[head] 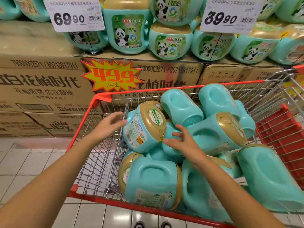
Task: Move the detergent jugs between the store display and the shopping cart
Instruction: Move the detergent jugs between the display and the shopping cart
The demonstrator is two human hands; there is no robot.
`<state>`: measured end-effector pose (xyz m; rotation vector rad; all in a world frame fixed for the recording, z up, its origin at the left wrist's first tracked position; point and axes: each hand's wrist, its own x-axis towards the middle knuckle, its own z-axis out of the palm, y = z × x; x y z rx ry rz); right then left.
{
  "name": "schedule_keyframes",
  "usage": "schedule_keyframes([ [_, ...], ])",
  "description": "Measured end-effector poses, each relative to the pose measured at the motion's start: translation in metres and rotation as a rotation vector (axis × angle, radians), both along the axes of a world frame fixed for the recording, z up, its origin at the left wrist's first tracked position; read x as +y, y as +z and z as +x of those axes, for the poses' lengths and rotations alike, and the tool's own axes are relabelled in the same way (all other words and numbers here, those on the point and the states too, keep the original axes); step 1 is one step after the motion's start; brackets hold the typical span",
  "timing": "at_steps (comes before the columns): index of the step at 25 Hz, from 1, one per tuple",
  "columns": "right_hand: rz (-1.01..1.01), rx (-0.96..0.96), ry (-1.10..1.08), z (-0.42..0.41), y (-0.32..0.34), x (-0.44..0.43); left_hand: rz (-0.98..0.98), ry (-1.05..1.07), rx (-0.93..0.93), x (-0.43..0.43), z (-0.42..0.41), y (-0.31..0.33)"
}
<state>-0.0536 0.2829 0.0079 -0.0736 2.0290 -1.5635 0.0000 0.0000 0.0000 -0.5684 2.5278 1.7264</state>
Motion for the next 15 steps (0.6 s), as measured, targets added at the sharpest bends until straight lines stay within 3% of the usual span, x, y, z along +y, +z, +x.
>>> schedule_keyframes([
  [4,-0.050,-0.164,-0.012,-0.012,-0.032,-0.037,0.035,-0.017,-0.110,0.018,-0.017,-0.025],
  [11,0.107,0.140,-0.055,-0.007,-0.055,-0.063,0.018,0.092,-0.097,0.032,-0.022,-0.043],
  [15,-0.162,0.087,-0.117,-0.002,-0.043,-0.053,-0.077,0.164,-0.092,0.047,-0.012,-0.032],
])
